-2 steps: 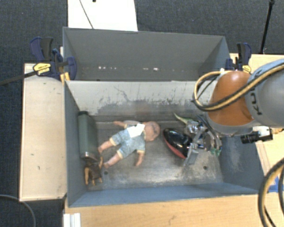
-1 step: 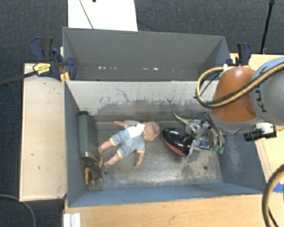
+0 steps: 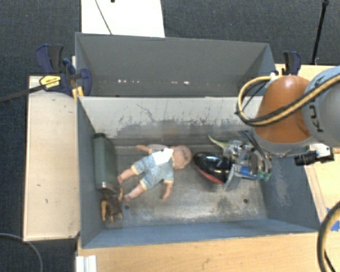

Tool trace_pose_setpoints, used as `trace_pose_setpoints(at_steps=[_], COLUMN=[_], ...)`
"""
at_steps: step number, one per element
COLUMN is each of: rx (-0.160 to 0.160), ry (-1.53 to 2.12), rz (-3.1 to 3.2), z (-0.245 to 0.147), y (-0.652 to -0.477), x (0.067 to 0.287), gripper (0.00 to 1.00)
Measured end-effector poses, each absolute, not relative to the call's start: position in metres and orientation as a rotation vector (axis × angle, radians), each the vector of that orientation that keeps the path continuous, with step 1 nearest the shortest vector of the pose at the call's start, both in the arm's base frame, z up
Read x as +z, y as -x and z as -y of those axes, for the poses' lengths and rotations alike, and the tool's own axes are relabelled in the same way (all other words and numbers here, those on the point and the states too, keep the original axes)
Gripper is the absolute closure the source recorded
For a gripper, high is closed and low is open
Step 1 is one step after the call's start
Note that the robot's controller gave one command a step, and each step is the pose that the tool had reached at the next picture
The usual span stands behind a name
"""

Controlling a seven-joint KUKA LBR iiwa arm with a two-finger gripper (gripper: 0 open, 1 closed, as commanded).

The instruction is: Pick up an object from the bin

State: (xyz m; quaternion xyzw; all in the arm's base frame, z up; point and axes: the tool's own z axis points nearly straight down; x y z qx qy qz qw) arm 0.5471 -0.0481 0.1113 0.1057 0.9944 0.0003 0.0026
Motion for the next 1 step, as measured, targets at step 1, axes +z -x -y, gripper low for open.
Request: trace_pose_setpoints(at_steps=[1], rx=[0.001], ry=[-0.33], rz=[-3.119], z=[0.048], y=[-0.547], x=[0.1181], gripper=[1.0])
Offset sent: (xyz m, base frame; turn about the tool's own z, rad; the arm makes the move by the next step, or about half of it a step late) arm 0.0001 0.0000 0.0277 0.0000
